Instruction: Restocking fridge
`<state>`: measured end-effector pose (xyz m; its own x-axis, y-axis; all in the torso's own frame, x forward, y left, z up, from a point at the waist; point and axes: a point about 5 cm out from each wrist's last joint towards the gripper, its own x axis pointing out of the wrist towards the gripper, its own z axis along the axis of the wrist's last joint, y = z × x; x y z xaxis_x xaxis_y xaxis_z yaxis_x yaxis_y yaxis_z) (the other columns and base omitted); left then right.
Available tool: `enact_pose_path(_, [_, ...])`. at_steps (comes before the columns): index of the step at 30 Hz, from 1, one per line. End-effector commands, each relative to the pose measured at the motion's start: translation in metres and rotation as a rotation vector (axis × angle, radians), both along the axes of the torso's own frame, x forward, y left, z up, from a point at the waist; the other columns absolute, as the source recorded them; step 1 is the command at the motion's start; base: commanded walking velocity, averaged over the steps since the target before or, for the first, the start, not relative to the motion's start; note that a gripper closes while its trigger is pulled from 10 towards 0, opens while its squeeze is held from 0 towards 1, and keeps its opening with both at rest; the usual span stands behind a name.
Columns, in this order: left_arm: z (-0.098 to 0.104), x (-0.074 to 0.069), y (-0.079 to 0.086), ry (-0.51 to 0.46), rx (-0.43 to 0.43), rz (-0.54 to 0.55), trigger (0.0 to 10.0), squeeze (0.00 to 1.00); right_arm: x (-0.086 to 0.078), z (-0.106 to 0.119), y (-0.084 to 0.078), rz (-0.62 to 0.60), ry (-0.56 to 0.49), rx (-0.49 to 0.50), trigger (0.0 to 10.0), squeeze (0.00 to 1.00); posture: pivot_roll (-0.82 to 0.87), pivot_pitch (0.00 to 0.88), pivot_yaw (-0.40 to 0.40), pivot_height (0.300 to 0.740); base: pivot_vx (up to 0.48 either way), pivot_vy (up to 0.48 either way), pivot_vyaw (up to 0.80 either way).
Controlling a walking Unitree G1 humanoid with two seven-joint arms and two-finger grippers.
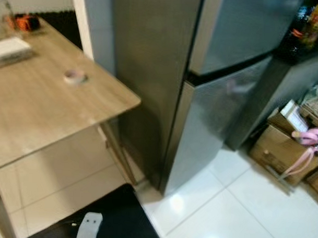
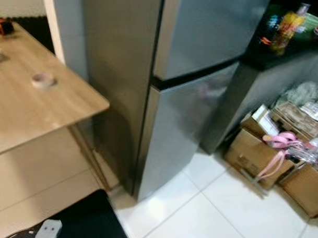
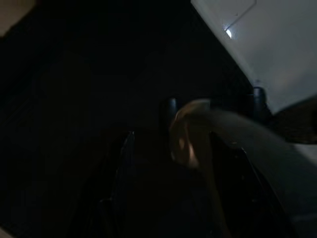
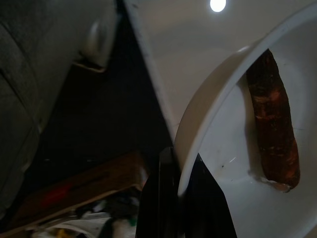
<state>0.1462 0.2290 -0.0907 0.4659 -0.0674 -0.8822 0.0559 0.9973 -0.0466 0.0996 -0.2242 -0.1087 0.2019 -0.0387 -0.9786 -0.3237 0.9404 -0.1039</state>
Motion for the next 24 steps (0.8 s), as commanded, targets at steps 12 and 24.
enact_pose_path(12, [-0.001, -0.004, 0.002, -0.027, 0.015, 0.105, 10.0, 0.00, -0.002, 0.000, -0.001, -0.003, 0.004, -0.006, 10.0, 0.00, 0.04, 0.005, -0.064, 0.740, 0.000, 0.000, 0.00])
enact_pose_path(24, [0.024, 0.054, -0.014, -0.320, -0.062, 0.199, 10.0, 0.00, -0.003, 0.000, -0.001, 0.001, 0.009, -0.006, 10.0, 0.00, 0.04, 0.022, -0.071, 0.740, 0.000, 0.000, 0.00])
